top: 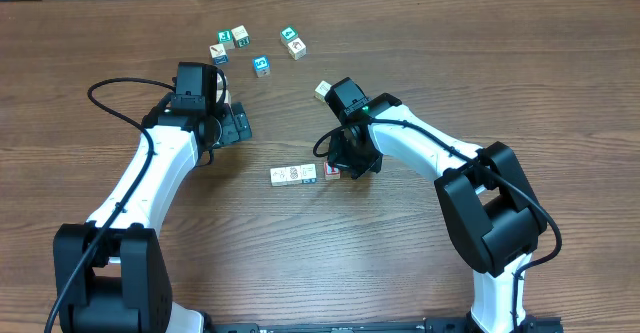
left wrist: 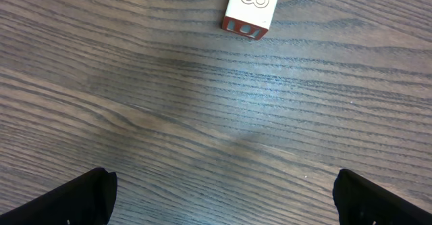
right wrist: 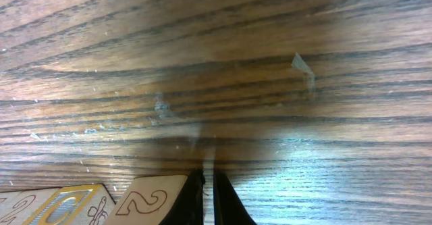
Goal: Form a horizontal line
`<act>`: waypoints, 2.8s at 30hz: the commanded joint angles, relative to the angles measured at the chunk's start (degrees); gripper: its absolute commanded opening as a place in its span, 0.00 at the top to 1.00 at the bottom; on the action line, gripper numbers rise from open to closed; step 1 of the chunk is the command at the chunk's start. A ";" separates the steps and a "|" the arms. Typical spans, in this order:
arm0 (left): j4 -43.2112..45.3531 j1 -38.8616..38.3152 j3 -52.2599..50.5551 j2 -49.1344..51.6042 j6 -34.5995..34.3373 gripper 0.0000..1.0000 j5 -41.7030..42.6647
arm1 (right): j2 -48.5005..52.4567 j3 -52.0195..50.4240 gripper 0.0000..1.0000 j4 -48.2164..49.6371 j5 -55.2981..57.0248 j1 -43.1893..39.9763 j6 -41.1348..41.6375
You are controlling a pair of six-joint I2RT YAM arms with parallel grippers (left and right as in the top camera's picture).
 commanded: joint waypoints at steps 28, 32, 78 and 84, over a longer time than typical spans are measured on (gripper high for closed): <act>0.02 0.00 0.63 -1.01 0.55 0.00 -0.70 | 0.57 -0.35 0.96 1.11 -2.29 0.76 5.16; 0.02 0.00 0.63 -1.01 0.55 0.00 -0.70 | 0.57 -0.35 0.96 1.40 -2.29 1.09 6.32; 0.02 0.00 0.63 -1.01 0.55 0.00 -0.70 | 0.57 -0.35 0.96 1.25 -2.29 1.46 11.06; 0.02 0.00 0.63 -1.01 0.55 0.00 -0.70 | 0.57 -0.35 0.96 1.25 -2.29 1.46 10.88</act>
